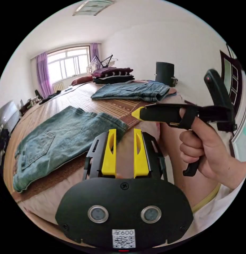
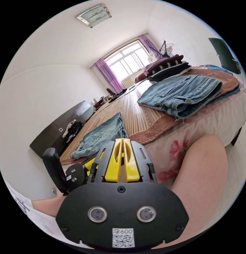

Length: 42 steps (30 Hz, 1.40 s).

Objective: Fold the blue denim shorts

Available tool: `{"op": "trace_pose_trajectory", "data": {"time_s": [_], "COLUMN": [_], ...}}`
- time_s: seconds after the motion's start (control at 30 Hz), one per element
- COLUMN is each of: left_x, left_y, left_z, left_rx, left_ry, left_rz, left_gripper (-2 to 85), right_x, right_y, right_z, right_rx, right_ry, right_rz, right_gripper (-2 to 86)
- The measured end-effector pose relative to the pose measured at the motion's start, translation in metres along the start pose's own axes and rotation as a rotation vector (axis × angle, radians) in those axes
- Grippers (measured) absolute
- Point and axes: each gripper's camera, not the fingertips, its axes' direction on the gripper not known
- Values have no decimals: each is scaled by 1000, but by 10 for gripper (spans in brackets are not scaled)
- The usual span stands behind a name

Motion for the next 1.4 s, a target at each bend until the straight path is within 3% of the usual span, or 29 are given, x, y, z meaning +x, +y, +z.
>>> {"op": "trace_pose_trajectory", "data": {"time_s": [0.1, 0.17, 0.47, 0.67, 0.77, 0.83, 0.9, 0.97, 1.07, 1.13, 1.27, 1.33, 1.4], "left_x": [39, 51, 9, -16, -46, -67, -84, -96, -97, -67, -25, -15, -29], "left_y": [1, 2, 35, 61, 73, 81, 94, 101, 92, 94, 72, 70, 82], "left_z": [9, 13, -5, 11, 8, -1, -26, -33, 9, 12, 11, 5, -11], "left_rx": [-34, -43, 25, 76, 156, 188, 300, 304, 18, 95, 26, 13, 23], "left_ry": [-109, -122, -149, 44, 289, 323, 178, 23, -110, -190, -301, -504, -735], "left_rz": [152, 182, -31, -129, -325, -454, -532, -594, -475, -283, -185, -206, -378], "left_gripper": [113, 121, 116, 120, 134, 134, 120, 100, 57, 37, 19, 13, 10], "right_x": [-8, -10, 13, 43, 58, 65, 69, 74, 83, 91, 115, 124, 132], "right_y": [-4, -4, -2, -8, -8, -7, -7, -8, -7, -5, -6, -7, -7], "right_z": [22, 53, 67, 71, 71, 72, 74, 78, 83, 83, 88, 91, 94], "right_rx": [-80, -192, -191, -194, -178, -169, -165, -165, -164, -148, -138, -139, -137], "right_ry": [-25, 69, 89, 43, 24, 23, 31, 48, 59, 52, 31, 25, 18], "right_rz": [-77, -143, -228, -202, -194, -198, -208, -222, -247, -256, -235, -235, -240], "right_gripper": [-9, -9, -9, -9, -9, -8, -8, -8, -9, -9, -9, -9, -9]}}
